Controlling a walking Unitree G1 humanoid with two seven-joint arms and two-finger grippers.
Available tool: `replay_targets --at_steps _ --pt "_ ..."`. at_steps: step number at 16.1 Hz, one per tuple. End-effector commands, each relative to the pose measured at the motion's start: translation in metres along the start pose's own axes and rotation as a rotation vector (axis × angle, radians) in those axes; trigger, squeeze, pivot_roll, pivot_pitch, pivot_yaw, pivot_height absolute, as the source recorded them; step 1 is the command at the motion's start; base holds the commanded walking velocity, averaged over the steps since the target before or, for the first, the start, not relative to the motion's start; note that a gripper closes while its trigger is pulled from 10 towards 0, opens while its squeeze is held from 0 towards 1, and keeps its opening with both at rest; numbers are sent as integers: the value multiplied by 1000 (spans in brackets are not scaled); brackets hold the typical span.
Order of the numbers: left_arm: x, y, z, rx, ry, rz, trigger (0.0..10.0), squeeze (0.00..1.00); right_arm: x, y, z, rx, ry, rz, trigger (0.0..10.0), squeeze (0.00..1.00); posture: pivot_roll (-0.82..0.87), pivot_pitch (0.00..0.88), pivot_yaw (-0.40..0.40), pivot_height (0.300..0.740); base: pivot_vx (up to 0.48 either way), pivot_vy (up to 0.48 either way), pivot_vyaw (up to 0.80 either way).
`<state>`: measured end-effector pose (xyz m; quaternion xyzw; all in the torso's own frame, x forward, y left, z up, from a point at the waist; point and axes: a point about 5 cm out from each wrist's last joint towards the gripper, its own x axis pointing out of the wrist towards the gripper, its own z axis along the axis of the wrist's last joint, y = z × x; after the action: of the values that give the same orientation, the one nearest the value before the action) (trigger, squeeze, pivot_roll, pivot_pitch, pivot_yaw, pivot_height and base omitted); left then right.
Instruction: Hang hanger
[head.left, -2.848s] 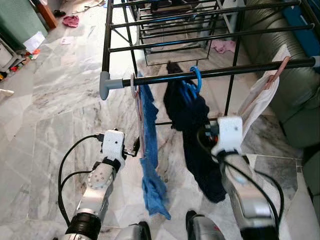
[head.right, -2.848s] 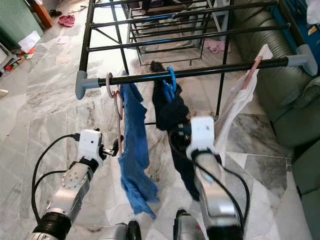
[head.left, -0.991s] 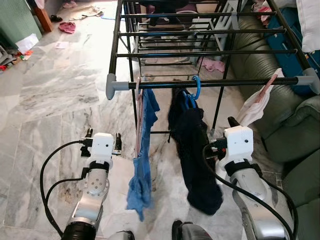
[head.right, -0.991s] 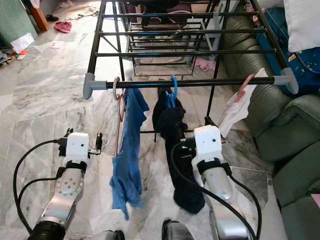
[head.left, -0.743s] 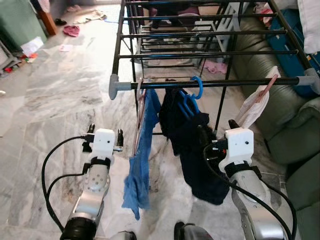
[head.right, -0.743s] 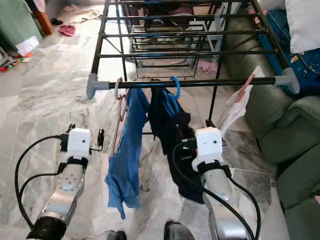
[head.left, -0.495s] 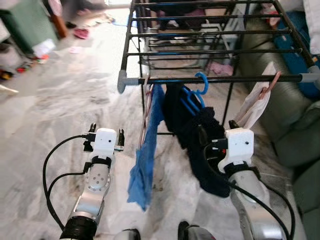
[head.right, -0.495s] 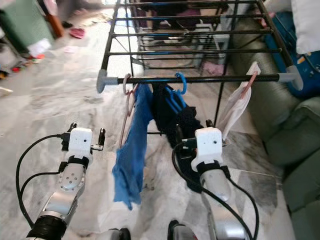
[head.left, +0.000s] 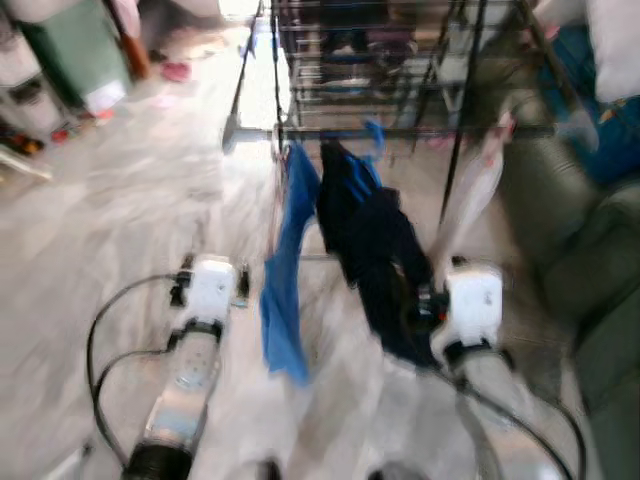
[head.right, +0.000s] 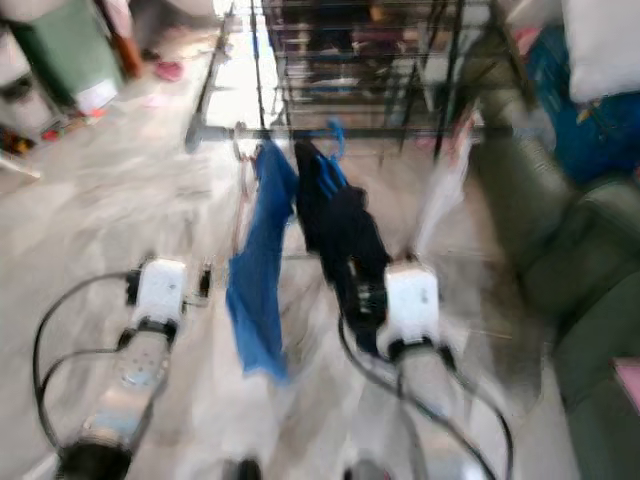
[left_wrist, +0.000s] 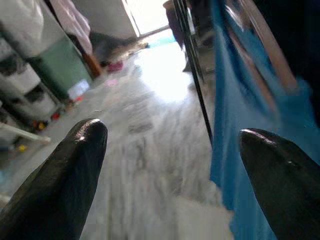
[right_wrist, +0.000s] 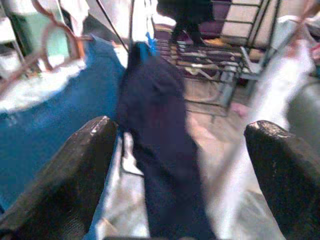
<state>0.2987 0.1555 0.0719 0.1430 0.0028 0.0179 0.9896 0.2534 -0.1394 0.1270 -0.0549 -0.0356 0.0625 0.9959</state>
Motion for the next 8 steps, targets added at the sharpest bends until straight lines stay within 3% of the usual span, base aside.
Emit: replay_targets --at_steps 1,4,8 --pt "0 2 -1 11 2 -2 10000 0 -2 0 -1 5 8 -7 10000 0 -159 171 63 740 -270 0 0" --pt "10 2 1 16 4 31 10000 0 5 1 -5 -15 20 31 10000 0 -155 126 37 740 -84 0 0" --pt "5 0 -17 -8 86 60 10000 0 8 4 -15 -23 55 105 10000 0 -144 89 4 740 0 0 0"
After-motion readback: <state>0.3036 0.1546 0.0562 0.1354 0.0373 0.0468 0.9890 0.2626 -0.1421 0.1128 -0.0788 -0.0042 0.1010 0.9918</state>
